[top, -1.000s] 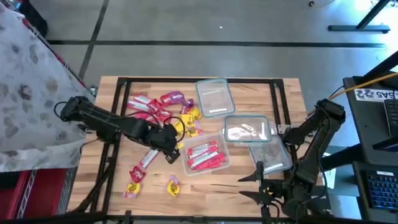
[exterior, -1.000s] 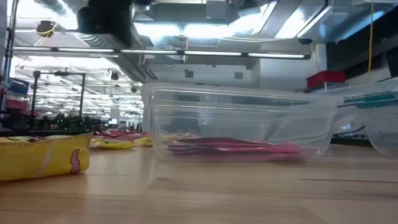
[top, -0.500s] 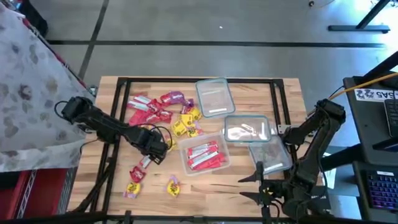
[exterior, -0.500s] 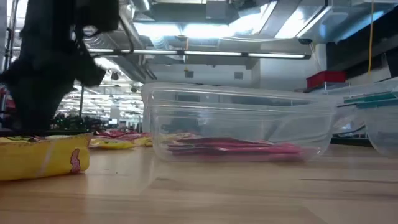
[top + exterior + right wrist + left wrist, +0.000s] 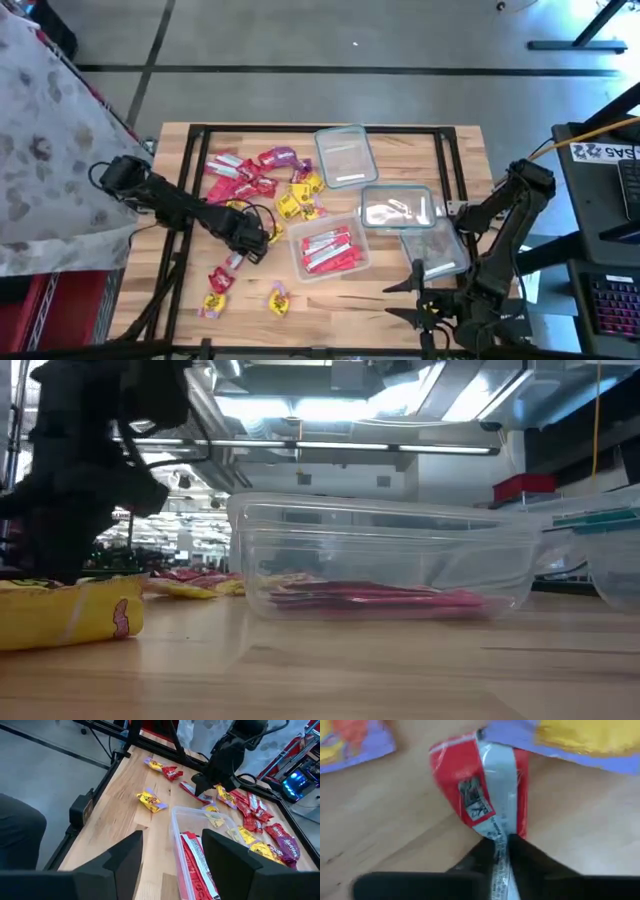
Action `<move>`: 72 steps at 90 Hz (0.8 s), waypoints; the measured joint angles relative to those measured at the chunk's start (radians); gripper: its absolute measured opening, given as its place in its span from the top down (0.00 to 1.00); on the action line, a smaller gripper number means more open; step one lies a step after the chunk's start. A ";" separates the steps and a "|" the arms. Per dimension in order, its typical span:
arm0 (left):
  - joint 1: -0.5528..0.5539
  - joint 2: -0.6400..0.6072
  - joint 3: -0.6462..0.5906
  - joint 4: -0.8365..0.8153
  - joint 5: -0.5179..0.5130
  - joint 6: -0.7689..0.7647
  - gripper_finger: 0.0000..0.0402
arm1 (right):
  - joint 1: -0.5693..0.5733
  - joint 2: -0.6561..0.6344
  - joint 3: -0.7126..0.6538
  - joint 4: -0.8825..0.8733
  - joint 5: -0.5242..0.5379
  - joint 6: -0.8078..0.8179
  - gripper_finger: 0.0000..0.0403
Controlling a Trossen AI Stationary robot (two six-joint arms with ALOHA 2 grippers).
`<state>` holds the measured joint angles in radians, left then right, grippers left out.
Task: Sort candy
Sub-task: Put the pink candy into the top rectangular transparent food container
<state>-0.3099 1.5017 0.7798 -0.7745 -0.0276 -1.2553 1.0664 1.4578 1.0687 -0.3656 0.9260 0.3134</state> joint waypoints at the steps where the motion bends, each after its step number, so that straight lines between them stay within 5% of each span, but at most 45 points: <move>1: 0.000 0.000 0.010 -0.010 -0.002 0.001 0.97 | 0.000 0.000 0.000 0.000 0.000 0.000 0.52; 18: 0.002 -0.002 0.268 -0.205 -0.061 0.030 0.99 | 0.000 0.000 0.000 0.001 0.001 0.000 0.52; 35: 0.002 0.000 0.522 -0.084 -0.287 0.231 1.00 | -0.016 0.000 0.000 0.002 0.015 -0.007 0.52; 52: 0.003 0.045 0.541 0.295 -0.342 0.677 1.00 | -0.036 0.000 0.000 0.007 -0.022 -0.001 0.52; 72: 0.042 0.223 0.540 0.423 -0.265 0.833 0.96 | -0.033 0.000 0.000 0.013 -0.029 0.000 0.52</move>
<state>-0.2681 1.7247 1.3202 -0.3516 -0.2930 -0.4223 1.0336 1.4578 1.0687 -0.3531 0.8970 0.3130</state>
